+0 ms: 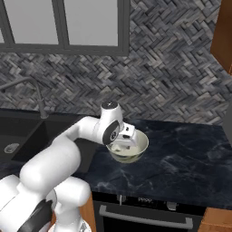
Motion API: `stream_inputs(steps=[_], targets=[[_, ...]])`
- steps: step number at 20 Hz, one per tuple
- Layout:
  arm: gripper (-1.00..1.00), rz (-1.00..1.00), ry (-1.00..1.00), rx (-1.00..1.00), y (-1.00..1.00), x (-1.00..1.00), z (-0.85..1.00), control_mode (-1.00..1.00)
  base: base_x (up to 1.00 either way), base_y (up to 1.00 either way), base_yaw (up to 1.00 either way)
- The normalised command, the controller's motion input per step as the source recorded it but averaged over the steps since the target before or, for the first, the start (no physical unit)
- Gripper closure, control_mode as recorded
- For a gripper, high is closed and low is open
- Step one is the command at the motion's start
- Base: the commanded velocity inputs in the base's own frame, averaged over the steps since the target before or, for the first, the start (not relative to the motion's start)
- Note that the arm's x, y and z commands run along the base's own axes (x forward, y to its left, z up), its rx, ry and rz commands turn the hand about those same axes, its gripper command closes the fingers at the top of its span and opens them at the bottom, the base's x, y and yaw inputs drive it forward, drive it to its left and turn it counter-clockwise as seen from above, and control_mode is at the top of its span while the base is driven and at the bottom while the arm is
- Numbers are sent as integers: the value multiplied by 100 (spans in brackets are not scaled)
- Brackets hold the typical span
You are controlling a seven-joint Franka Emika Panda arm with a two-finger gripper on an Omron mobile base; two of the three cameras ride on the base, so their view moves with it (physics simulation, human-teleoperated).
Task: Pick the bananas from the cabinet and place them in one bowl. Pick the garlic from the sink and place it in the other bowl.
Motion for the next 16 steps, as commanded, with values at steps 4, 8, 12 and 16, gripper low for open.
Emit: stream_inputs(steps=[4, 8, 12, 16], targets=[[100, 0, 6, 0, 0, 9, -6, -100, 0, 0, 0], [-100, 0, 2, 0, 0, 6, 0, -100, 0, 0, 0], [-100, 0, 0, 0, 0, 0, 0, -100, 0, 0, 0], [-100, 0, 0, 0, 0, 0, 0, -100, 0, 0, 0]])
